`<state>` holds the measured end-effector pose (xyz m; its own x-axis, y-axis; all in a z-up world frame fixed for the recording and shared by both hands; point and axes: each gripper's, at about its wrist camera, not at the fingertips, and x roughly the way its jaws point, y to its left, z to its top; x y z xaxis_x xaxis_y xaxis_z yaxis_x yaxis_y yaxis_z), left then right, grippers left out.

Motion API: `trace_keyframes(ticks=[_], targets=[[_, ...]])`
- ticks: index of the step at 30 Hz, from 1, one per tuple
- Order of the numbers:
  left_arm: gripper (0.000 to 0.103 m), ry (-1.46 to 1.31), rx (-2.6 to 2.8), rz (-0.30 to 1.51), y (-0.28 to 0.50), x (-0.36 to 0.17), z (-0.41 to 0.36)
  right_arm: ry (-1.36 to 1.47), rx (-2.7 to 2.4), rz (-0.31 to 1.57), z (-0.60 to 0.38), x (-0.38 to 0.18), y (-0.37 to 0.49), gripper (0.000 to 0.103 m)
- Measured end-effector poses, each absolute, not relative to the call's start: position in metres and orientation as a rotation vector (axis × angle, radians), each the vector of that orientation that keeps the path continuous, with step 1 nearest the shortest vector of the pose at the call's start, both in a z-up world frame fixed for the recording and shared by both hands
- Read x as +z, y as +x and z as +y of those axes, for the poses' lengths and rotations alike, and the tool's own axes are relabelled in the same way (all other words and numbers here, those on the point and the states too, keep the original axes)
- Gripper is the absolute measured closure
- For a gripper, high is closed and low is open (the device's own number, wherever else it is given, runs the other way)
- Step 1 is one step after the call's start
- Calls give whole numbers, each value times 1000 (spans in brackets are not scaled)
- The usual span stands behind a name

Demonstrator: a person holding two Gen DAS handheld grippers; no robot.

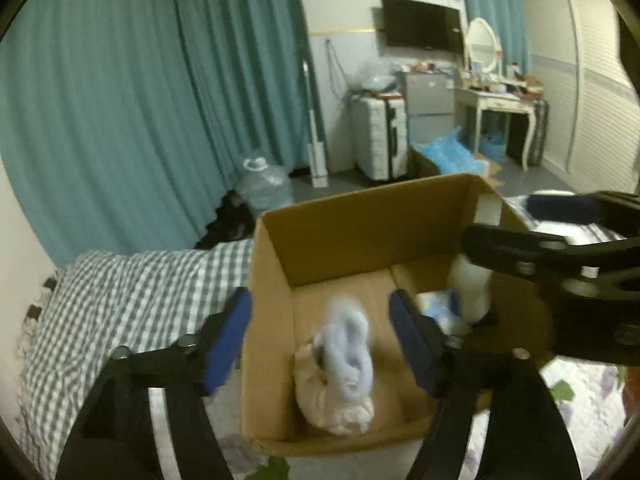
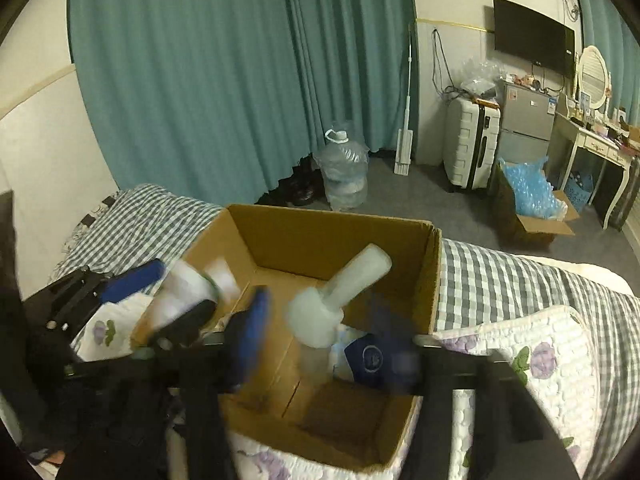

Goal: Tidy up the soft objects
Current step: 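Carry both held items over the box and open both grippers inside it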

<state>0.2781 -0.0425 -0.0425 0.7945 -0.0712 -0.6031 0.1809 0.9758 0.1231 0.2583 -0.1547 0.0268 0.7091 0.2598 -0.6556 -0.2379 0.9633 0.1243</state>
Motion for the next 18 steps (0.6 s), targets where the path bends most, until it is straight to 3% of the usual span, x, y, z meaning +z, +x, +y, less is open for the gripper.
trace_keyframes(ticks=[8, 18], targets=[[30, 156, -132, 624, 257, -22, -37, 13, 221, 691, -167, 39, 249, 18], [28, 136, -126, 396, 152, 89, -16, -47, 188, 517, -172, 144, 160, 5]])
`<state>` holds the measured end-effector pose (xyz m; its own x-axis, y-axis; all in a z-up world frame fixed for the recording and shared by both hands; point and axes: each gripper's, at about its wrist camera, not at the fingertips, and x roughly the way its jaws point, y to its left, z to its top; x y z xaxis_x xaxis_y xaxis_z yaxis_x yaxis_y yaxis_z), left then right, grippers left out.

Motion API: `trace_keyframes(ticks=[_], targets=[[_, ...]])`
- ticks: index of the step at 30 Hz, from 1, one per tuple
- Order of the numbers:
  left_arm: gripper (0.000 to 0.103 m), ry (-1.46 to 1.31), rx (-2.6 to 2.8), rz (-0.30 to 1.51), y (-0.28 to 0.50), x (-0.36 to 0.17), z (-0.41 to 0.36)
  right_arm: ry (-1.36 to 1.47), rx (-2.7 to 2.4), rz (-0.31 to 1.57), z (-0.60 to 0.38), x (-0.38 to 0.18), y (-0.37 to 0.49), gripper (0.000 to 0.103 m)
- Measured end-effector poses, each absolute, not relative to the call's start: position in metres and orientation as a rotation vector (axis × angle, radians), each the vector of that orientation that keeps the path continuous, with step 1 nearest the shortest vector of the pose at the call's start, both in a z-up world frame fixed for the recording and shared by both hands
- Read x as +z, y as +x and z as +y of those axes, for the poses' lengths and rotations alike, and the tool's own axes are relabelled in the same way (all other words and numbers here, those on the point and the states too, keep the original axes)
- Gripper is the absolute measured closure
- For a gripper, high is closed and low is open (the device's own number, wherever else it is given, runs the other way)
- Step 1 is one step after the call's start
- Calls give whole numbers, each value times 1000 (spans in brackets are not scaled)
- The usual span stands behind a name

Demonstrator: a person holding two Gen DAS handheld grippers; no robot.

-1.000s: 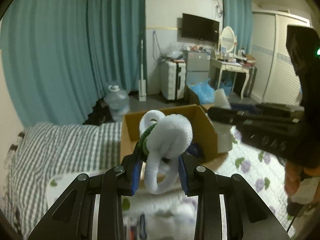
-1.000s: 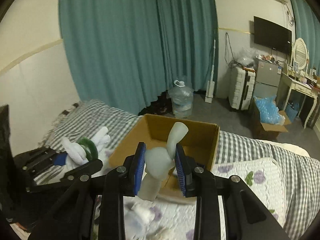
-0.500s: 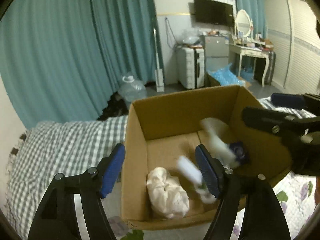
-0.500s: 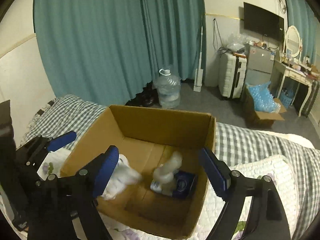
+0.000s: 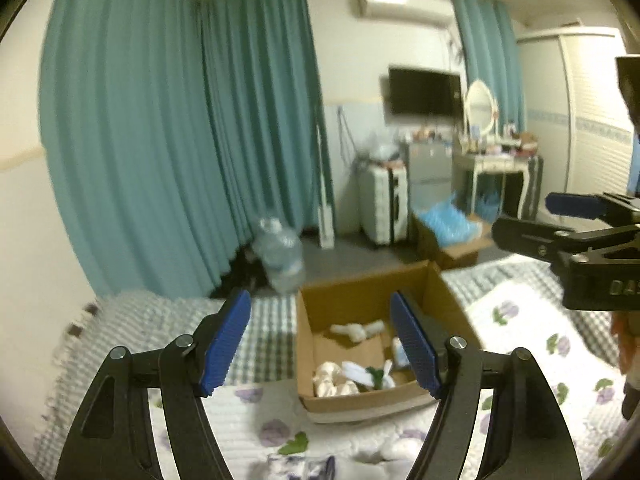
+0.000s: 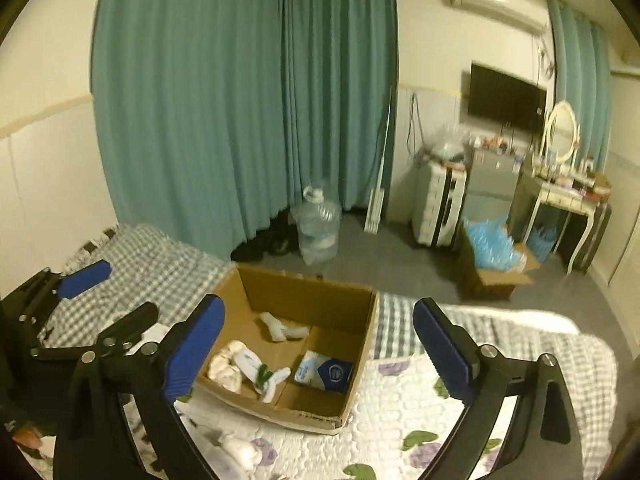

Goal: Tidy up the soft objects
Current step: 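Grasp the white mesh sock with the right gripper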

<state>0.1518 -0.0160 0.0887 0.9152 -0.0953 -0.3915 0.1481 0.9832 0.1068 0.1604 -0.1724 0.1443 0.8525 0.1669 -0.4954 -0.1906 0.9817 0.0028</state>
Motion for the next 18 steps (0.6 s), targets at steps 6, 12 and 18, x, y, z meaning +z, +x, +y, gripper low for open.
trace_keyframes(ticks=[6, 12, 18], targets=[[14, 130, -72, 301, 94, 128, 6, -77, 184, 449, -168, 194, 97, 2], [14, 95, -31, 347, 71, 102, 31, -107, 219, 461, -155, 182, 49, 2], [14, 63, -33, 492, 77, 27, 48, -88, 281, 577, -128, 94, 42, 2]])
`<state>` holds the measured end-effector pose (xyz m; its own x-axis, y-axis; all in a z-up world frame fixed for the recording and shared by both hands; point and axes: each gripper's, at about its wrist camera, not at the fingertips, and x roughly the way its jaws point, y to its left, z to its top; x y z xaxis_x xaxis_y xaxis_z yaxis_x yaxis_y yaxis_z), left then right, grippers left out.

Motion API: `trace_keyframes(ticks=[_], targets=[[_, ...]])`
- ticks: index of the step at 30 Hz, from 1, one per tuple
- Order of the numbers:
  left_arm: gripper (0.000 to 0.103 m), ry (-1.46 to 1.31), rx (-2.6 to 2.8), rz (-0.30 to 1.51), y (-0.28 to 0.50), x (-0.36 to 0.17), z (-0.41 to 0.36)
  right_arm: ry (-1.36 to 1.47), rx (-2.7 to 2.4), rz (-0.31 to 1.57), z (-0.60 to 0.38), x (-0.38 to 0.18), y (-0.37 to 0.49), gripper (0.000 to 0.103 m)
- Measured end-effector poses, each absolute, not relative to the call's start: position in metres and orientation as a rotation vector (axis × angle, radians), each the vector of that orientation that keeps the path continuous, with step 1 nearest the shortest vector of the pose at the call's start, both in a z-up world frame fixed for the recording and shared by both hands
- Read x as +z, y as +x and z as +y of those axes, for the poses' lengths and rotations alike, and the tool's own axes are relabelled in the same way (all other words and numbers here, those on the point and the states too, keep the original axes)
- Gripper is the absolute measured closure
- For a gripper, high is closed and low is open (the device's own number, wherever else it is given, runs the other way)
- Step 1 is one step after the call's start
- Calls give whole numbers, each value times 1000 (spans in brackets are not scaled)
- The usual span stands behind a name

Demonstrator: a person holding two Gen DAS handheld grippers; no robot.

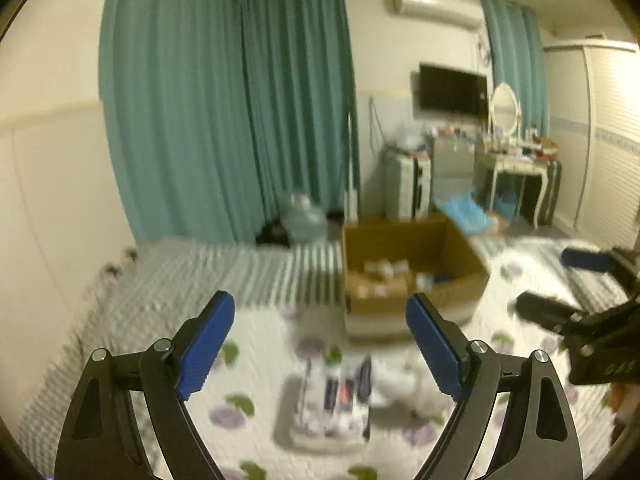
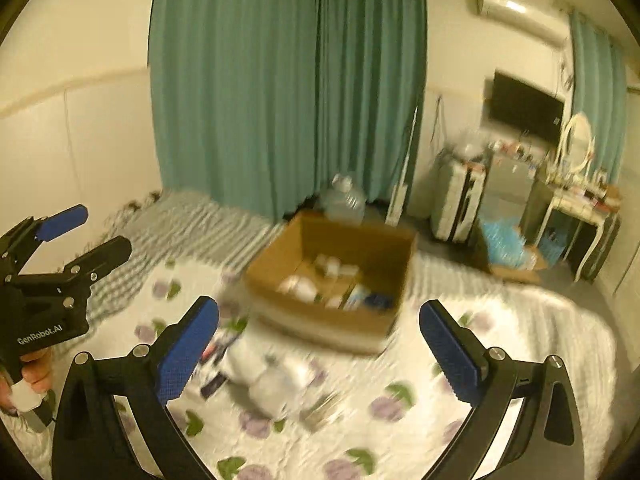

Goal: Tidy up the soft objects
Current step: 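Grasp the white mesh sock with the right gripper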

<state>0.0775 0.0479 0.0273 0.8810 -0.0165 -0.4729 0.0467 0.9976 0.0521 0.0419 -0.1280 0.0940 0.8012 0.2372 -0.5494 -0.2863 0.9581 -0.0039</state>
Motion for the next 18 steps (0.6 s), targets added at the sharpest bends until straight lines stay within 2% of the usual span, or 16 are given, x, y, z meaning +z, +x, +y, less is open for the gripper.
trace_keyframes(ticks=[7, 12, 14, 16, 18], targets=[[14, 51, -14, 671, 95, -56, 54, -62, 309, 802, -105, -28, 75, 2], [14, 39, -49, 756, 94, -81, 53, -115, 352, 909, -89, -76, 87, 8], [14, 32, -57, 775, 90, -85, 51, -130, 355, 925, -84, -86, 94, 20], [14, 3, -79, 804, 88, -92, 53, -137, 360, 951, -82, -95, 100, 45], [14, -9, -92, 831, 86, -101, 54, -116, 373, 958, -83, -95, 99, 53]])
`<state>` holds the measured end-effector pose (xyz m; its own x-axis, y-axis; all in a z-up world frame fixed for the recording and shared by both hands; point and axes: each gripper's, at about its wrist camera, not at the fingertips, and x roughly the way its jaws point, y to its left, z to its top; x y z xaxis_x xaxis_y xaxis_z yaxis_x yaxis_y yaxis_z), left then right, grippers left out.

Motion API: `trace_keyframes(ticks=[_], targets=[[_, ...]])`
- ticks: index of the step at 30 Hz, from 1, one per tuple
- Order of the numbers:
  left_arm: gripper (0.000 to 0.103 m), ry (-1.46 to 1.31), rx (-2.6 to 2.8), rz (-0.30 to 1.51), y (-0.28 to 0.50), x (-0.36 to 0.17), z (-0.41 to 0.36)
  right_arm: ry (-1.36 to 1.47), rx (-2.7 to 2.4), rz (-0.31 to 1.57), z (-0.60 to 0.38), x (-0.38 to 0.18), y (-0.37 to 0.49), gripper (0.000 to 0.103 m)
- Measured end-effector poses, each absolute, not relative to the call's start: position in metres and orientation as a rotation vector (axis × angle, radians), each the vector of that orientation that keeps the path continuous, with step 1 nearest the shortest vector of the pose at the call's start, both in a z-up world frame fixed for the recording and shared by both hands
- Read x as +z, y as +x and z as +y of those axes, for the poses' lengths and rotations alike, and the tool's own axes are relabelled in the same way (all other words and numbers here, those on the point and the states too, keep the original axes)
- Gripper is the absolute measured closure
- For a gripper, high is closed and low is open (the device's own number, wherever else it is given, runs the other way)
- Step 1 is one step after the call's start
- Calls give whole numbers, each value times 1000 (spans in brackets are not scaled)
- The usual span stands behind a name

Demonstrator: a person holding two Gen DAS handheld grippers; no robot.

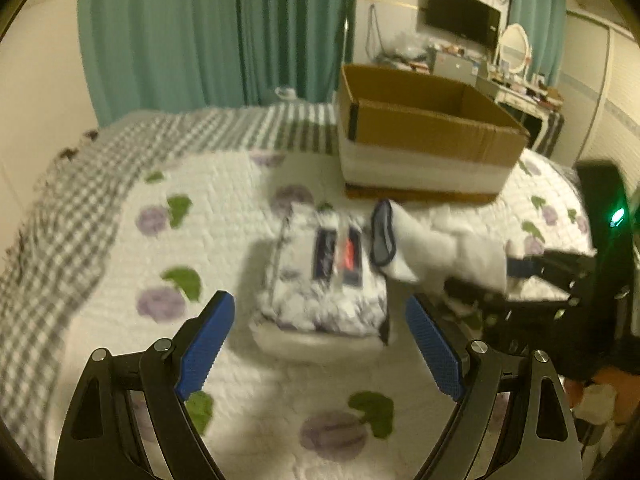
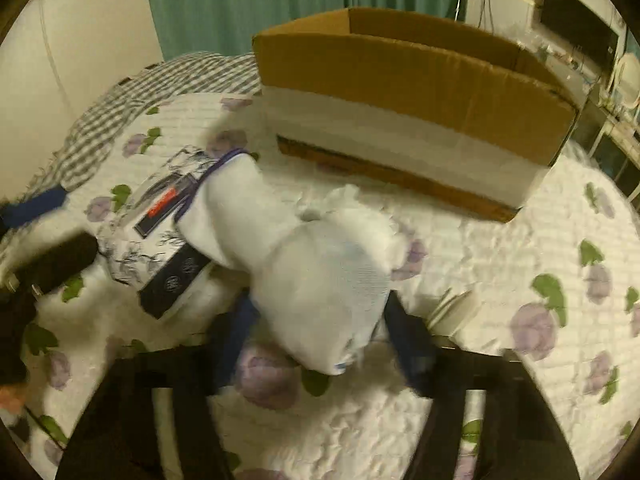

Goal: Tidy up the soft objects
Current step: 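Grasp the white mesh sock with the right gripper, then grasp the floral tissue pack with the left gripper while the right gripper holds the mesh sock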

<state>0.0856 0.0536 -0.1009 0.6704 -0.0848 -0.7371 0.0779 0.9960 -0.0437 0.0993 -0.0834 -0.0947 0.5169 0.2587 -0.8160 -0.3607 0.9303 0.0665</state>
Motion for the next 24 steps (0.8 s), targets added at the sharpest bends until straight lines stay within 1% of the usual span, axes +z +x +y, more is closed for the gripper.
trace_keyframes(ticks=[1, 3, 9, 24], targets=[[14, -5, -94, 842, 84, -105, 53, -126, 364, 947, -83, -93, 97, 55], [14, 2, -97, 870, 82, -114, 49, -145, 365, 912, -84, -84, 87, 56], [14, 42, -59, 900, 88, -134, 45, -102, 368, 820, -97, -53, 69, 56], [14, 59, -31, 855, 120, -148, 48, -25, 347, 794, -120, -41, 72, 56]])
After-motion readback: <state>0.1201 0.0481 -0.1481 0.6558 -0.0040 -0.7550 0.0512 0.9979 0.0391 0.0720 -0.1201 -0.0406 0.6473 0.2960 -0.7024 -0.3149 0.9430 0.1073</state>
